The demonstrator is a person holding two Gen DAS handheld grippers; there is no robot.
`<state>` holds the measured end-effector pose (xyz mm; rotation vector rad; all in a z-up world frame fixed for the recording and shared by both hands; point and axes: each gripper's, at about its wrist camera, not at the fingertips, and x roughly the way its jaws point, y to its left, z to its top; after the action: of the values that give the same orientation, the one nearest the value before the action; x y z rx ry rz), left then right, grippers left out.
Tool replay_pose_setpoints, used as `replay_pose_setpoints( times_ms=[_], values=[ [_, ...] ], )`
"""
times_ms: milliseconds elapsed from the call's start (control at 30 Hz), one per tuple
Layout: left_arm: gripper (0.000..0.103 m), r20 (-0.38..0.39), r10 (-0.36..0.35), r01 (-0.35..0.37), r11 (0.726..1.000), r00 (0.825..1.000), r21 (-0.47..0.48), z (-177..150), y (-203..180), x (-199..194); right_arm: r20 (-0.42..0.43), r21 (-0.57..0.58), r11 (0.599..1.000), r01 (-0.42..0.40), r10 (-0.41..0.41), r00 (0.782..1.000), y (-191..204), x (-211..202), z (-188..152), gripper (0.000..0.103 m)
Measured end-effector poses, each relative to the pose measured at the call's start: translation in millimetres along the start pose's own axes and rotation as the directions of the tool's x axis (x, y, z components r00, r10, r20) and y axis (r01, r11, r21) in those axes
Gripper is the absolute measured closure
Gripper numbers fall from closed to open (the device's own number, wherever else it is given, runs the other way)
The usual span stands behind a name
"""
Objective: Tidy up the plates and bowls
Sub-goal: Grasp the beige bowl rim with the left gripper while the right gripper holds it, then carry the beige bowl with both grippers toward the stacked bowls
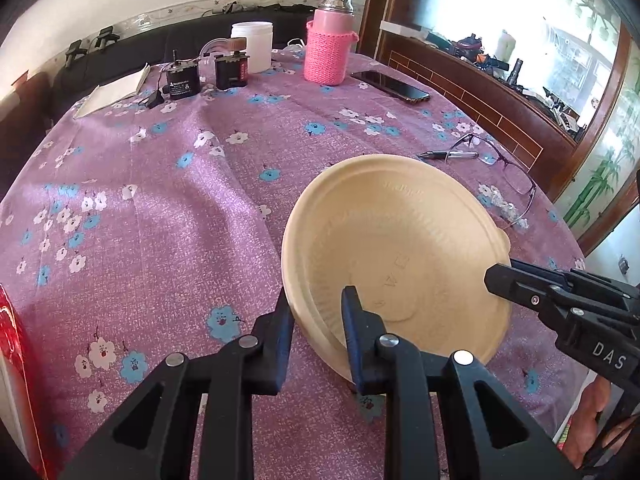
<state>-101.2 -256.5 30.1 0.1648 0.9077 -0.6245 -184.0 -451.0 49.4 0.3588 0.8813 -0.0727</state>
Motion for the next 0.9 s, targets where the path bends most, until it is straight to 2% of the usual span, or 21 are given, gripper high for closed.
replay_pose_setpoints(
  times_ms=[167, 300, 433, 900],
  values=[
    [0.080, 0.017, 0.015, -0.015, 1.000, 1.000, 0.013, -3.2, -1.7, -1.2, -0.005, 0.022, 1.000, -0.011, 0.011, 1.000, -1.3, 0.9, 3.5, 0.080],
    [0.080, 0.032, 0.031, -0.032, 0.999, 0.999, 0.034, -6.0, -6.6, -2.2, -0.036, 0.035, 0.999, 0.003, -0.002, 0.999, 0.0, 7.2, 2.8, 0.080],
    [0.080, 0.046, 0.060, -0.062, 0.997, 0.997, 0.052, -11.2, -10.1, -4.6, -0.033, 0.021, 0.999, 0.025, -0.025, 0.999, 6.2, 6.8, 1.6, 0.080],
    [0.080, 0.064, 0.058, -0.061, 0.997, 0.996, 0.056, -16.7, -3.8, -13.7, -0.020, 0.035, 0.999, 0.042, -0.041, 0.999, 14.0, 2.4, 1.0, 0.086]
  ],
)
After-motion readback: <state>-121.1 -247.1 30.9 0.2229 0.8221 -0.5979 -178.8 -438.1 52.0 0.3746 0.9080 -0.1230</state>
